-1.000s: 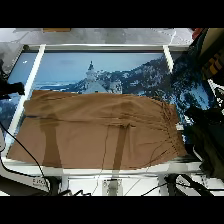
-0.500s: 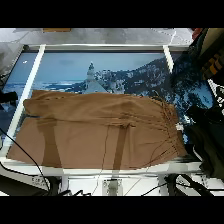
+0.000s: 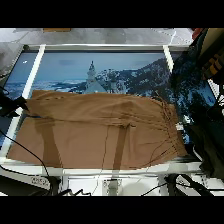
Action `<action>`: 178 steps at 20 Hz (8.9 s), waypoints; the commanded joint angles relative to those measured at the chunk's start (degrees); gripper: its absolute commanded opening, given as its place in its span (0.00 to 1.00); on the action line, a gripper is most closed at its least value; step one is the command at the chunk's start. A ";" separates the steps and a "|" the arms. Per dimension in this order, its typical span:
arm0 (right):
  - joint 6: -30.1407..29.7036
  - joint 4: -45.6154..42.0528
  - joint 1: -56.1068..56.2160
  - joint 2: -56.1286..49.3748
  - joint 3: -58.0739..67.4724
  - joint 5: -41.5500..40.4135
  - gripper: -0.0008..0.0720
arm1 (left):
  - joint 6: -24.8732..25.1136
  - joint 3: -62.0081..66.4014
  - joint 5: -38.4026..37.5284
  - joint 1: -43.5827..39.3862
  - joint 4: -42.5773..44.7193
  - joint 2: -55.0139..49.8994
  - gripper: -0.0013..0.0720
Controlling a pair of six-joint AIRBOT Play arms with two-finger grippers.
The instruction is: Fold the clothes and pants, and hang the long-sleeved shirts on hangers.
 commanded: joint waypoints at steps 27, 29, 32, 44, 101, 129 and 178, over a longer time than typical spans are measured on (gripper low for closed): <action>1.31 6.03 0.02 -4.59 0.00 -10.84 0.69 | 1.57 -3.58 41.07 -1.99 -20.24 6.58 0.03; 0.79 7.65 0.02 -7.80 0.37 -8.07 0.69 | 1.68 -3.67 33.97 -1.99 -12.24 7.21 0.03; -5.81 13.05 0.02 -13.51 3.04 0.33 0.66 | 0.39 -8.13 26.64 -1.86 -2.86 7.19 0.03; -24.09 36.26 0.04 -31.30 9.49 4.24 1.00 | -0.50 -16.13 27.76 -1.86 -3.69 7.10 0.03; 9.49 4.28 -6.67 18.03 -12.83 27.98 0.69 | 13.73 -22.23 5.62 -2.69 -2.36 32.17 0.04; 10.58 19.41 -7.52 4.07 -27.32 -9.86 0.71 | 12.61 -27.56 -6.91 3.61 -2.10 29.44 0.75; 8.41 16.90 -7.52 10.45 -24.65 -5.79 0.05 | 23.78 -58.14 16.68 35.58 -23.78 43.25 0.03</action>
